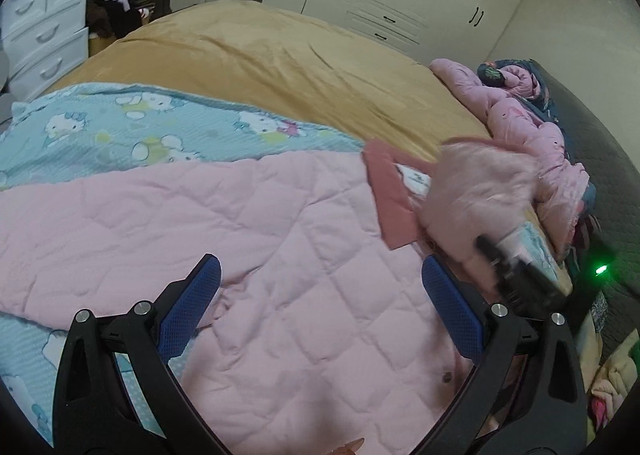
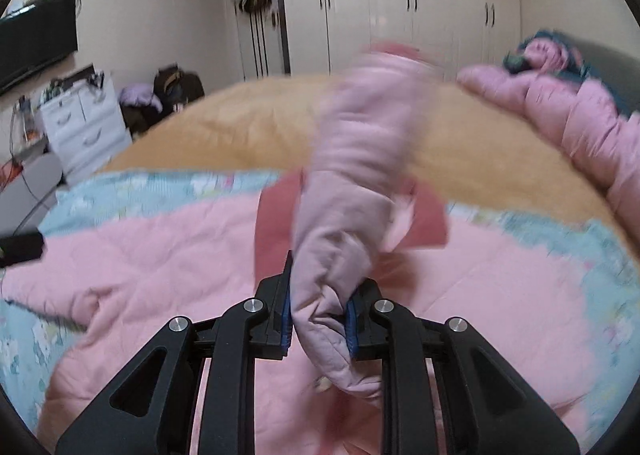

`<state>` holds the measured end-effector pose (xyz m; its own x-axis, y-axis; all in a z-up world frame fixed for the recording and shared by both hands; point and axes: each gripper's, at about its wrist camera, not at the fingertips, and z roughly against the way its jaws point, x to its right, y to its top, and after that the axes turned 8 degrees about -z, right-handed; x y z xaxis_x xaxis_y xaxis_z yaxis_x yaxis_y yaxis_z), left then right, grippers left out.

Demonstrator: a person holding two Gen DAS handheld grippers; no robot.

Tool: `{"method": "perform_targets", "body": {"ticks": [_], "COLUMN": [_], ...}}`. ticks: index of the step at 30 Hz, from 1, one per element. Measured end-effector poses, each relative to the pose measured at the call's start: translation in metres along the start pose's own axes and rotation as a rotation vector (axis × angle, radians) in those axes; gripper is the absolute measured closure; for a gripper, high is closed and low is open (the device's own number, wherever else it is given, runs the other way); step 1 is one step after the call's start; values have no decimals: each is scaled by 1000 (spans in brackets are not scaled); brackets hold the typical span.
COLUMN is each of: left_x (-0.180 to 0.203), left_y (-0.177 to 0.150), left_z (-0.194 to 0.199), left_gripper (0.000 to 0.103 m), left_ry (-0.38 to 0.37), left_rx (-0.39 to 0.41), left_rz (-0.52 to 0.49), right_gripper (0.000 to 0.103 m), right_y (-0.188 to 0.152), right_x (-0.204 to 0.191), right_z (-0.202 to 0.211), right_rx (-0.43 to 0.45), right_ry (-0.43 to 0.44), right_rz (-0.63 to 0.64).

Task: Fold large clothes

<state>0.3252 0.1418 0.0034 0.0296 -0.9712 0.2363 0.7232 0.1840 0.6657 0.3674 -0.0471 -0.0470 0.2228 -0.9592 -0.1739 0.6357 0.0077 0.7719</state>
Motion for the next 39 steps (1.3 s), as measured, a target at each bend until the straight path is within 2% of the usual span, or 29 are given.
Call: {"method": "perform_targets", "body": {"ticks": [3,6,7,8,10,14,18,22,25,26,27,28,29,30,31,34,35,38,39], "left_x": [-6,-9,-8,-7,-5,1,10,13,15,17,20,23,28,34,38,45,47,50,48], "left_y": [-5,-9,-11,-12,-14,-16,-18,-22,-24,-25,-25,-26,-26,-27,-26,-21,-17,-11,-12], "left_z": [-8,-17,-20,-23,-28,-44,-75,-111,-129,-131,-132,-133,-134,-132,-130,-105,-89,-44,-37], "left_gripper": [9,9,9,9,9,9,9,9,9,12,30,42,55,83,93,97,97,97,97], "left_ry": [-13,-53,-70,-84,-124,-148,-176,-172,-180,-187,-195,-196,-164,-141,-133,-158,-166,-146,-139], "left_rx": [-13,-26,-31,-33,-35,-65,-139,-201,-202,-196,-187,-188,-192,-184,-170,-96,-49,73,87], "left_rz": [9,44,58,67,88,110,122,181,211,215,209,198,169,127,94,24,-3,-96,-104], "right_gripper": [78,63,54,36,10,7,6,5,5,5,5,5,5,5,5,5,5,5,5], "right_y": [-17,-35,-38,-41,-47,-55,-59,-61,-61,-60,-60,-59,-58,-58,-57,-52,-49,-35,-29], "right_x": [-13,-14,-15,-18,-20,-19,-3,28,56,67,78,87,97,108,115,140,149,176,186], "right_z": [-9,-8,-10,-11,-10,11,45,68,82,86,91,94,98,102,104,115,119,130,129], "right_rx": [-18,-57,-71,-87,-112,-153,-151,-146,-142,-140,-136,-132,-127,-124,-121,-101,-84,-27,-13], "right_ry": [4,17,29,45,65,113,154,138,83,58,39,27,3,-23,-33,-63,-87,-135,-142], "right_rz": [36,69,71,72,72,96,72,10,-29,-43,-60,-73,-92,-110,-124,-158,-170,-244,-283]}}
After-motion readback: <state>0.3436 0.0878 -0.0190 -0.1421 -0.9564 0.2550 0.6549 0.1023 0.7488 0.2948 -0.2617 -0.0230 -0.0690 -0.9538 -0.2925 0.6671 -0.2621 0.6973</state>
